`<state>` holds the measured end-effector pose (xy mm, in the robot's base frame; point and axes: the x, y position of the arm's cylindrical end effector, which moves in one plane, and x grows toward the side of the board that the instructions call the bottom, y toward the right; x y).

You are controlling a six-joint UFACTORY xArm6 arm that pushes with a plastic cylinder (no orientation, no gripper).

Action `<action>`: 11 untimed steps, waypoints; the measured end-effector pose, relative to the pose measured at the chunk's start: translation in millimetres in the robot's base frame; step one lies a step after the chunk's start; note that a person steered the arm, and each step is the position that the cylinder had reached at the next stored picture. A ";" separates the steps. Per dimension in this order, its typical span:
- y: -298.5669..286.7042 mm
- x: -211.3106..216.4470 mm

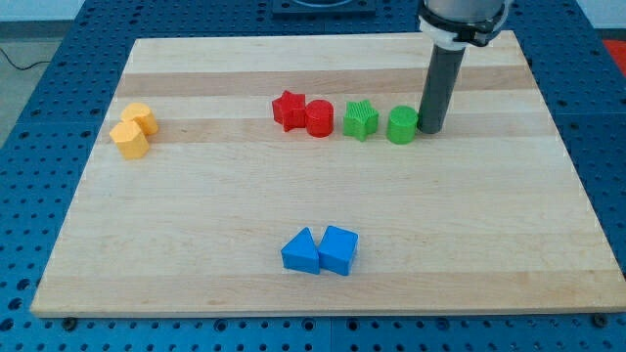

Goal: Separate blue blocks

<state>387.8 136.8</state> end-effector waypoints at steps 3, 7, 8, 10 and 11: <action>14.8 7.5; -91.9 214.5; -152.4 212.5; -116.4 157.4; -111.1 174.3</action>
